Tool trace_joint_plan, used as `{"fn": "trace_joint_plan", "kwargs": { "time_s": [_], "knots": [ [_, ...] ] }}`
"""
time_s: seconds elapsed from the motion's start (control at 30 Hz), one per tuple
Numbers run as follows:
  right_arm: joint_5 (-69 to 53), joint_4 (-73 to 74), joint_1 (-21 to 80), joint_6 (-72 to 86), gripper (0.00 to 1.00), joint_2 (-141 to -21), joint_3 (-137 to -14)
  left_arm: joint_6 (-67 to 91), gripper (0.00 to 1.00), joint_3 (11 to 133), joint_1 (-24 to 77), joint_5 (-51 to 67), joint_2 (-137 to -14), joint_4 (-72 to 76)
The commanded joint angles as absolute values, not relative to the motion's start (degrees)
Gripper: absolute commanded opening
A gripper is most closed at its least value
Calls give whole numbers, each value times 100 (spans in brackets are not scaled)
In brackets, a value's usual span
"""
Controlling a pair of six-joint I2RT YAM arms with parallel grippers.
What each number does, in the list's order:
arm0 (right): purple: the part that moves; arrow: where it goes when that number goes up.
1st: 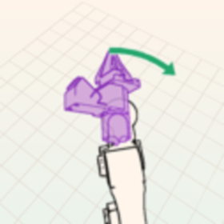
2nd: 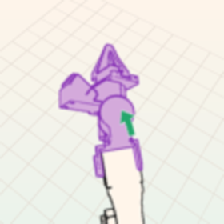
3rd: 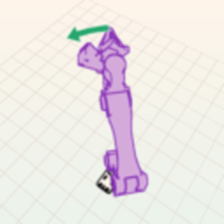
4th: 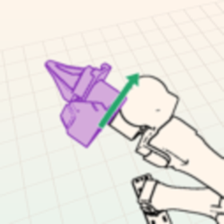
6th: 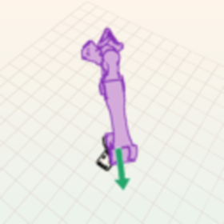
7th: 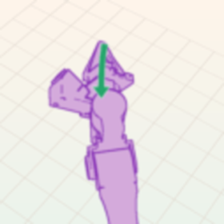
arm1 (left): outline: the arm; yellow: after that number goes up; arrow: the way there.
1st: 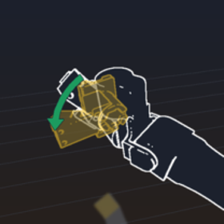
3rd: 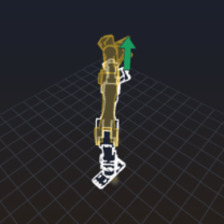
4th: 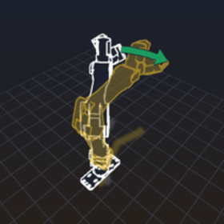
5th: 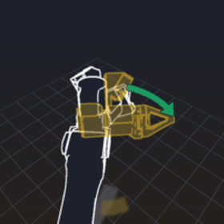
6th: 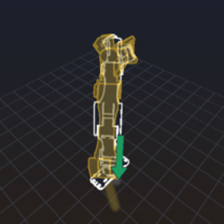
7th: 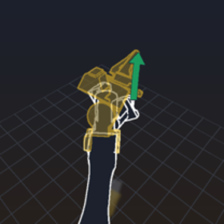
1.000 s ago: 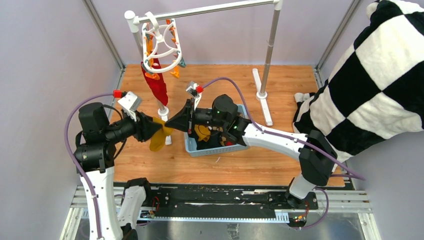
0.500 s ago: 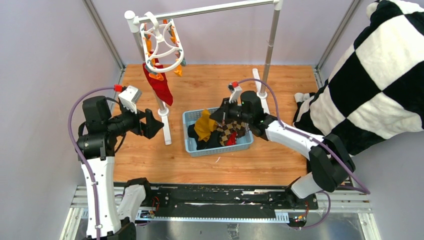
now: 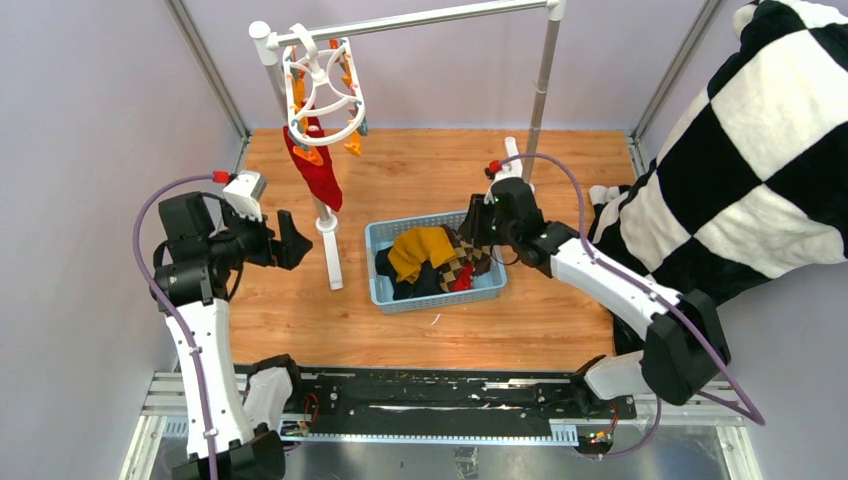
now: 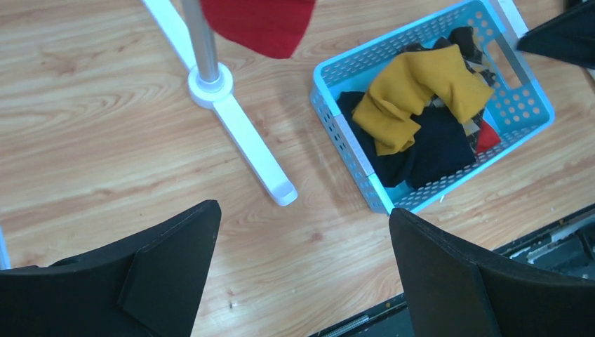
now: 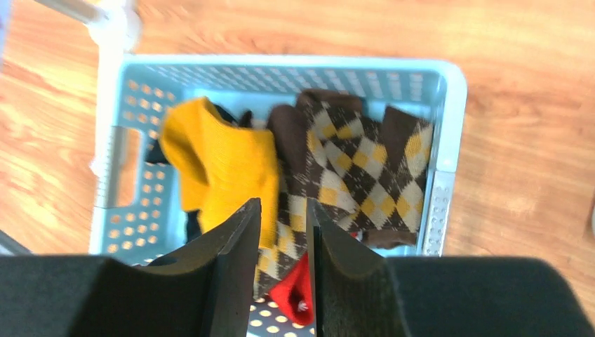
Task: Remove the socks clipped to the hanger
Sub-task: Place the sock in the bin.
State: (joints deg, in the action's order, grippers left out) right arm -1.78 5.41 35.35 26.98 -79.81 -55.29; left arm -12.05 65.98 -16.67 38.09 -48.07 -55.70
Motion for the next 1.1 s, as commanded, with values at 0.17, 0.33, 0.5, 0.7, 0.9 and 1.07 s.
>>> {"fn": "trace_joint_plan", "kwargs": {
  "time_s": [0.17, 0.33, 0.5, 0.7, 0.9, 1.07],
  "knots": [
    [-1702, -431, 3504, 3135, 29, -8267, -5999, -956, 100, 6571, -2244, 4298, -5277, -5487],
    [-2311, -1068, 3506, 3425, 23, -9261, -5864, -920, 100, 6633, -2315, 4226, -5275, -5484],
    [-1699, -1227, 3504, 3447, 18, -9604, -5285, -914, 100, 6675, -2404, 4255, -5369, -5477],
    [-360, -1261, 3792, 3011, 30, -8574, -4973, -893, 100, 6769, -2602, 4438, -5671, -5485],
    [-1170, -2118, 4094, 2269, 67, -8565, -6066, -919, 100, 6804, -2773, 4655, -5778, -5491],
    [-2421, -2476, 4206, 2042, 85, -9890, -7647, -883, 100, 6823, -2844, 4755, -5718, -5486]
  ]
}}
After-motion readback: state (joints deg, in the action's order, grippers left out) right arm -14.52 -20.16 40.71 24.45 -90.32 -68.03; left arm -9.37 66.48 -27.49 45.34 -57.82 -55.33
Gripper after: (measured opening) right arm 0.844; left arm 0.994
